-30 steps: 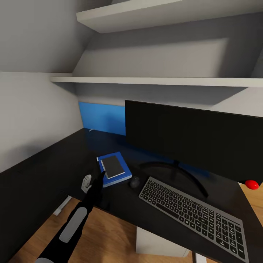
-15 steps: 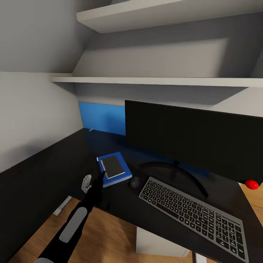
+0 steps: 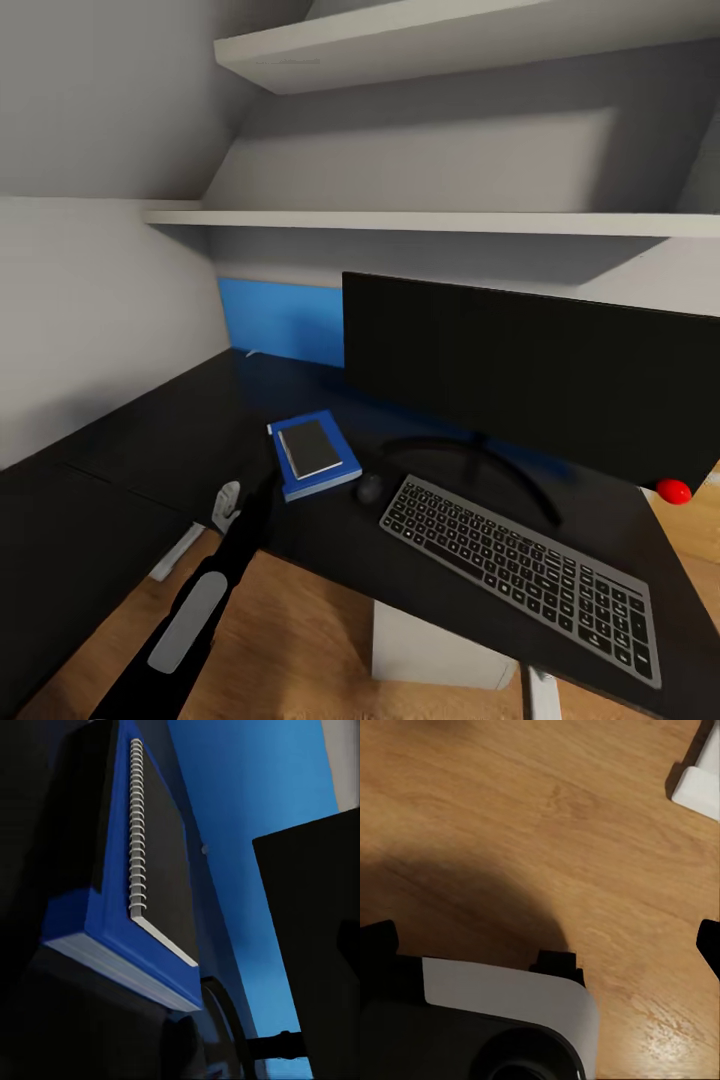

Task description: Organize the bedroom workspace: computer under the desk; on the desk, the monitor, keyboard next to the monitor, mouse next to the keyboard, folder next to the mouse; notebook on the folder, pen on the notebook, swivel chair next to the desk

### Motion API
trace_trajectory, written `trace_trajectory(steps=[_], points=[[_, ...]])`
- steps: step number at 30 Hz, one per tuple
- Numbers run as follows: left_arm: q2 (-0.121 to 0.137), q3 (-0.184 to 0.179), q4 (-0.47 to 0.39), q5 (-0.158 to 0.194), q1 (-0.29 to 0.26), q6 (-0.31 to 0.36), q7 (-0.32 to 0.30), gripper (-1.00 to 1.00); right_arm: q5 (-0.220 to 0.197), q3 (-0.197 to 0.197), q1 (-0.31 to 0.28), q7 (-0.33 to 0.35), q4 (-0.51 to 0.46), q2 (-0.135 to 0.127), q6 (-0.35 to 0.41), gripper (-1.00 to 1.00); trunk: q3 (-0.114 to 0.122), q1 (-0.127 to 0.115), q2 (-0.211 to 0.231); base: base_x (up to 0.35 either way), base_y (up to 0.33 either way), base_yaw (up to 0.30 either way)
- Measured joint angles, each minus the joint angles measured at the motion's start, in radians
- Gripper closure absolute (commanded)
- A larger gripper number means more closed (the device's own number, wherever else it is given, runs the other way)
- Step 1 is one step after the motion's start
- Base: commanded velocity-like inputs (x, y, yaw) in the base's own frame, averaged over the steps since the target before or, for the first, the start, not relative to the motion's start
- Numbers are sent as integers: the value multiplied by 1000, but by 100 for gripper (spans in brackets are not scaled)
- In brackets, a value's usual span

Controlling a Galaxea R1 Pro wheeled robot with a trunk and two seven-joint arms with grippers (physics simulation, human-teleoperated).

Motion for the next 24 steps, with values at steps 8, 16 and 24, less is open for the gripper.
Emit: trace_trajectory(steps=[8,16,24], points=[[1,1,-2,0,4,-3,-2,-100,-1,0,0,-3,0,0,0,-100,0,0,0,-106,0,0],[5,1,-7,0,6,-3,-2,-100,-1,0,0,-5,0,0,0,-100,0,0,0,-40,0,0],[8,1,-12,0,7,-3,-2,-100,-2,0,0,-4,0,0,0,-100,0,0,0,-194,0,0]])
